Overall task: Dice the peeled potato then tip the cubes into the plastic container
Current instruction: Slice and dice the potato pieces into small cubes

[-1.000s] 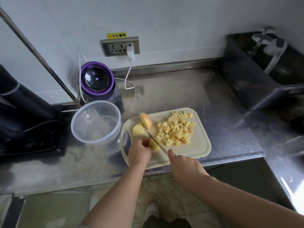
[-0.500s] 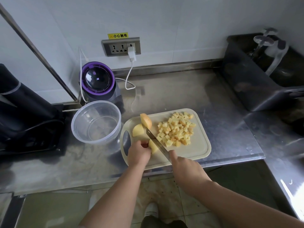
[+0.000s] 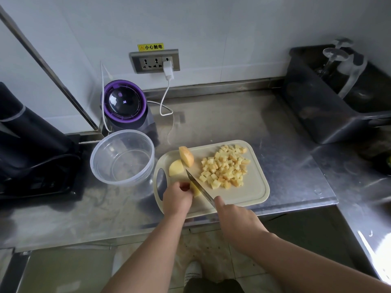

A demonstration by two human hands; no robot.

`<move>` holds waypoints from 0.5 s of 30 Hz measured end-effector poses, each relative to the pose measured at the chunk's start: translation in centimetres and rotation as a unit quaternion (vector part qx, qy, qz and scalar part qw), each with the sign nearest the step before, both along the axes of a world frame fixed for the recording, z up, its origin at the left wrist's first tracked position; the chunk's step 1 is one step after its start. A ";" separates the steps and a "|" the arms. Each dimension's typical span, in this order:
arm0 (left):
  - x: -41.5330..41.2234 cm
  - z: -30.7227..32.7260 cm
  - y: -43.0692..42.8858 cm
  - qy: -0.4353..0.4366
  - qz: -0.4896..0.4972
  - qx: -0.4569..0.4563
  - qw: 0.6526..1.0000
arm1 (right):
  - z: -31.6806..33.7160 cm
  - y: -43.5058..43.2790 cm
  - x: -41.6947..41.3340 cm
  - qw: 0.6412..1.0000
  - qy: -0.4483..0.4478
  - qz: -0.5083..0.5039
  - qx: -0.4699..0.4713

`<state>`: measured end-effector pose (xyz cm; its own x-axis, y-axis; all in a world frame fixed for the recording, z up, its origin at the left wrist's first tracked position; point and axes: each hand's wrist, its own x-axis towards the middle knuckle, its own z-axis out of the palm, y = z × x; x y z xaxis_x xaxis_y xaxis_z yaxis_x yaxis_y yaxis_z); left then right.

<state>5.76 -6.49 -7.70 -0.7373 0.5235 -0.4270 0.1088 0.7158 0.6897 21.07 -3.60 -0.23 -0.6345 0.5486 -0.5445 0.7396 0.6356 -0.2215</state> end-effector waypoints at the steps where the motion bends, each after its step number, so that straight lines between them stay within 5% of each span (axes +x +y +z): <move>1: 0.0 0.0 0.0 0.000 -0.001 -0.002 1.000 | 0.0 0.1 -0.1 1.000 -0.001 0.001 -0.002; 15: 0.2 0.5 -0.4 0.003 0.004 0.004 1.000 | -0.5 0.3 -0.5 0.999 0.021 -0.037 -0.006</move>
<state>5.99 -6.87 -7.21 -0.7437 0.5211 -0.4189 0.1073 0.7114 0.6945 20.56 -3.26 -0.72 -0.6145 0.5890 -0.5249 0.7746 0.5766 -0.2598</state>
